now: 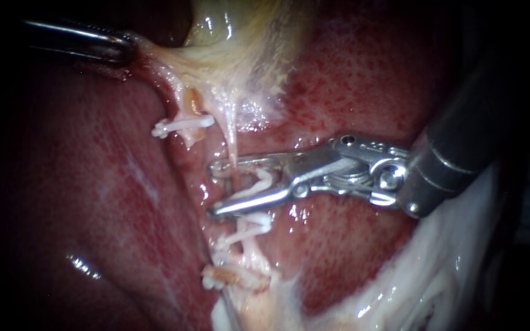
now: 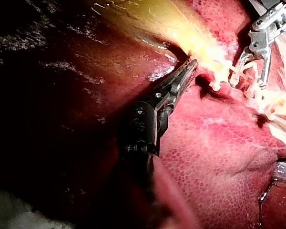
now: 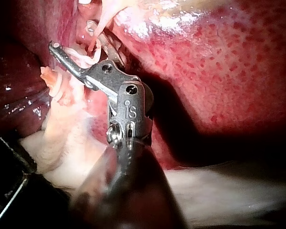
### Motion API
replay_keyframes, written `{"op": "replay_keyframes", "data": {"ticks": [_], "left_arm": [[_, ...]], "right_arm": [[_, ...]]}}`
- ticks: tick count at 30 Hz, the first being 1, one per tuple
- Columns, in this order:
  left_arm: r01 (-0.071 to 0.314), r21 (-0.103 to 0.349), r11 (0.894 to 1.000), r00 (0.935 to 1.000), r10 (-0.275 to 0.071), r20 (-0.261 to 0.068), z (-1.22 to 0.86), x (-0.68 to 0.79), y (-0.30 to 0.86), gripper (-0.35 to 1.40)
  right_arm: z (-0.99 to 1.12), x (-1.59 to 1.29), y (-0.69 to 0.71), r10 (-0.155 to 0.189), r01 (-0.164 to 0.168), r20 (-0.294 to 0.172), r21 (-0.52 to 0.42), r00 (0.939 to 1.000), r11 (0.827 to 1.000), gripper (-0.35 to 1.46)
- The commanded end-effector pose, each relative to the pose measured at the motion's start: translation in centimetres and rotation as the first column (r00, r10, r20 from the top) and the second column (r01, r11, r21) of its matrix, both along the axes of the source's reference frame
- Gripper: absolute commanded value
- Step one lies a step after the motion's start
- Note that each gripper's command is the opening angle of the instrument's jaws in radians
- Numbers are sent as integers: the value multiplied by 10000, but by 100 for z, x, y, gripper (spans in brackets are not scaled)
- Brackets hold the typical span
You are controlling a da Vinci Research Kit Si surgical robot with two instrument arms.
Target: Clipping third clip right tube
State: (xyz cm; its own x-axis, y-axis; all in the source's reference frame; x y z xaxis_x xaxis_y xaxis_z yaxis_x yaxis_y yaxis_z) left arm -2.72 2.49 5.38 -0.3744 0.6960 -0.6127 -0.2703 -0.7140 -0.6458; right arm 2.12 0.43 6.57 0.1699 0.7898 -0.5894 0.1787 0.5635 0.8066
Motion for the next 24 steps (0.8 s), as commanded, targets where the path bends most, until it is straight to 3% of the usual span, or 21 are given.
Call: {"op": "replay_keyframes", "data": {"ticks": [1, 5, 10, 15, 24], "left_arm": [[5, 1, 10000, 10000, -5, -8, 0, 0, 0, -35], [3, 1, 10000, 10000, -3, -6, 0, 0, 0, -35], [3, 1, 10000, 10000, -3, -6, 0, 0, 0, -35], [3, 1, 10000, 10000, -3, -6, 1, 0, 0, -35], [3, 1, 10000, 10000, -3, -6, 1, 0, 0, -35]], "right_arm": [[-1, 1, 1, 41, -40, -75, 56, 10000, 10000, 50], [-9, 0, 3, 51, -49, -189, 110, 9998, 9999, 50], [-26, 0, 7, 187, -150, -702, 525, 9974, 9985, 50], [-39, 2, 8, 62, 55, -1178, 985, 9930, 9951, 49], [-39, 2, 12, 85, 42, -1194, 1062, 9928, 9943, 38]]}}
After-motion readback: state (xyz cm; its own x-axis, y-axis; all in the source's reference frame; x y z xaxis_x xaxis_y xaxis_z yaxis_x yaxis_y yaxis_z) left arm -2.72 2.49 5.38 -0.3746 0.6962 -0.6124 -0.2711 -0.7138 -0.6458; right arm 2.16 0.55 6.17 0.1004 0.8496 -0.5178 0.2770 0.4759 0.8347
